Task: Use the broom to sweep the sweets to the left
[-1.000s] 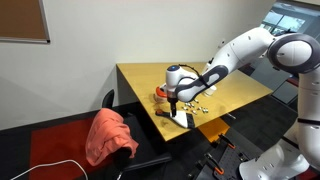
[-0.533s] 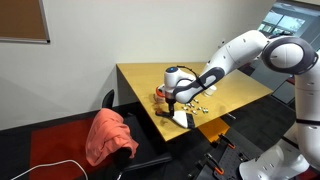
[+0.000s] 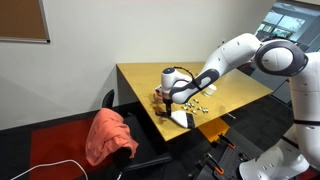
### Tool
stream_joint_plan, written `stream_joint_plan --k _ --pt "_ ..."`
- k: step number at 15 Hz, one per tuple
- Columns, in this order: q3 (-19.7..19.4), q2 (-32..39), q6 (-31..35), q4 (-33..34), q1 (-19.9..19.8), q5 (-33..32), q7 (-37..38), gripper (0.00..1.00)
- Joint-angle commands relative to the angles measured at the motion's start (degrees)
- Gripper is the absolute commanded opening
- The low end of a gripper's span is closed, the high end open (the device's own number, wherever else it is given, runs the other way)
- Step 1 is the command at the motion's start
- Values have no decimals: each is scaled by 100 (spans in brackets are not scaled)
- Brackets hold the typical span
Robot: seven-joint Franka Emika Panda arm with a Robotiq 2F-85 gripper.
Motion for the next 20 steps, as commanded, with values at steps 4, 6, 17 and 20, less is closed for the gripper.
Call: stream_joint_plan --k 4,6,17,20 --pt "46 296 -766 619 153 -55 135 100" --pt "65 351 -1012 750 194 -58 123 100" --pt "46 648 -1521 1136 342 -137 244 100" --pt "-14 730 -1519 1165 384 -210 386 100"
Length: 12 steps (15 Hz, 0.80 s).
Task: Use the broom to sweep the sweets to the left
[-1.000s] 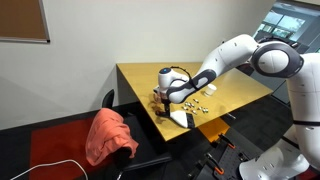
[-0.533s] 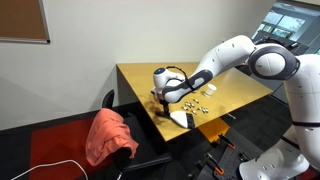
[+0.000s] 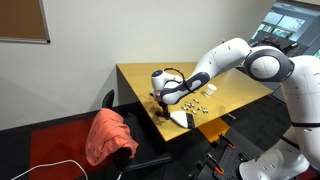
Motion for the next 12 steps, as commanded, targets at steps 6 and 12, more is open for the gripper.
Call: stream_joint_plan --k 6,12 --pt "-123 252 -220 208 102 -338 552 100" --pt "-130 283 -290 255 115 -360 536 63"
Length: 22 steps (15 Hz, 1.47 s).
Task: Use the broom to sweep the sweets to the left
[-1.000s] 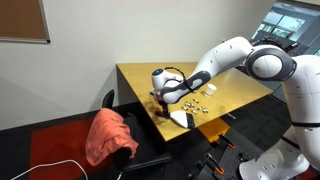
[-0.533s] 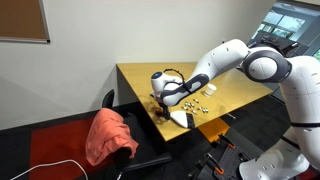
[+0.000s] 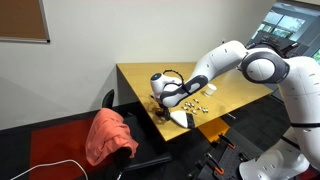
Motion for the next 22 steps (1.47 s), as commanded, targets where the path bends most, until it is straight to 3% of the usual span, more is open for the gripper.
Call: stream_joint_plan --k 1,5,7,11,22 --pt "-48 73 -231 172 74 -147 184 54" --pt "-34 76 -310 233 72 -146 162 23" --pt "-31 71 -327 229 70 -150 156 13" --pt "6 -126 -232 58 71 -159 146 13" --pt "124 -1421 1100 -1125 -188 -85 -35 13"
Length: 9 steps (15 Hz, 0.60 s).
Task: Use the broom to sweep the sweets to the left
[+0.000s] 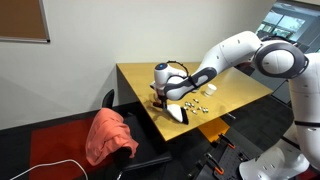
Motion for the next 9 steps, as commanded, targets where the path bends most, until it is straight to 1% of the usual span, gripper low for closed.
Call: stream_joint_plan --k 1,4,7,9 --pt "142 -806 461 -831 -247 -16 -107 13" --pt "238 -1296 635 -1278 -437 50 -365 13" --pt "396 -1785 649 -1653 -720 251 -903 13" --pt "475 -2066 544 -1804 -912 468 -1317 13"
